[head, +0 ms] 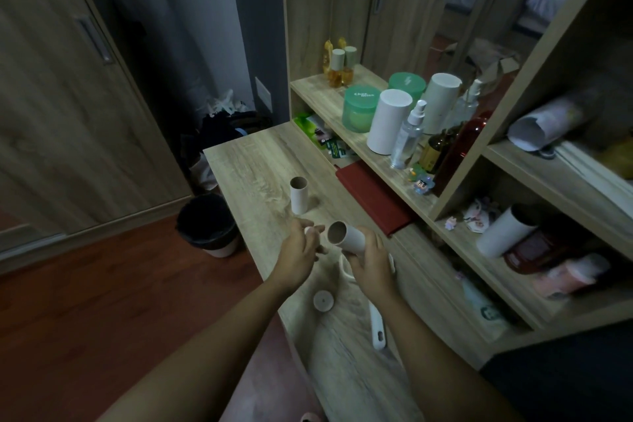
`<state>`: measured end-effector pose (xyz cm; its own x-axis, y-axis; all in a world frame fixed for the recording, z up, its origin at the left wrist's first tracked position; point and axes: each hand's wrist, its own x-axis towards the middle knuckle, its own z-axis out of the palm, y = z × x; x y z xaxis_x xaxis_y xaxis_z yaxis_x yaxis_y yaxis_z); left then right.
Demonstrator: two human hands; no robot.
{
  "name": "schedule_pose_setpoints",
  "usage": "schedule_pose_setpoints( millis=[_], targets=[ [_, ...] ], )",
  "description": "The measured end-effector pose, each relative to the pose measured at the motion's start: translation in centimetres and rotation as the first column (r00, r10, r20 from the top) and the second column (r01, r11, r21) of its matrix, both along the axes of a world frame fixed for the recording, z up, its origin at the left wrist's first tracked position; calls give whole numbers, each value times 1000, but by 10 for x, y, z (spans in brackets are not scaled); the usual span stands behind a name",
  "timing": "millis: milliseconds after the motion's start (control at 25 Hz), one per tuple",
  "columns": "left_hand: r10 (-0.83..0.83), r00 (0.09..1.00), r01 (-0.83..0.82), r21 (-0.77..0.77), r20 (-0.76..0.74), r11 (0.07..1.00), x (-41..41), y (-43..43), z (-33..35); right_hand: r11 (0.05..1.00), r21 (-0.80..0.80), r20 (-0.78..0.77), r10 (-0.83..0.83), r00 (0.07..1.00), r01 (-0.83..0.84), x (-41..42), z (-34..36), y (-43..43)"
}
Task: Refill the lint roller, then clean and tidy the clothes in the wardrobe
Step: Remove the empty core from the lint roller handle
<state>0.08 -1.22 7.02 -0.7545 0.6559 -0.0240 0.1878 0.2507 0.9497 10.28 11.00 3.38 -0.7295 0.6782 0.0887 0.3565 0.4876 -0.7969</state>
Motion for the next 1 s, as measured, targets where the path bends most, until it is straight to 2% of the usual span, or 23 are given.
schedule_pose_setpoints(
  millis=[120, 280, 400, 480, 800, 1000],
  targets=[
    [42, 999, -41, -37, 23, 998, -4, -4, -10, 1000, 18, 14, -6, 1000, 5, 3, -4, 6],
    [37, 996, -23, -171, 78, 985, -7, -17, -34, 1000, -21, 6, -23, 1000, 23, 8, -7, 13],
    [-127, 987, 86, -342, -97, 936, -12, -23, -57, 997, -70, -25, -34, 999, 32, 9, -6, 17],
    [-239, 958, 146, -443, -160, 885, -12, -21, -66, 997, -78, -34, -33, 999, 31, 9, -6, 18],
    [-353, 891, 158, -534, -285, 831, -9, -9, -101, 998, -52, -4, -43, 999, 43, 5, -8, 26],
    [-345, 895, 154, -530, -283, 834, -12, -7, -100, 999, -32, 20, -36, 999, 36, 3, -7, 25]
  ],
)
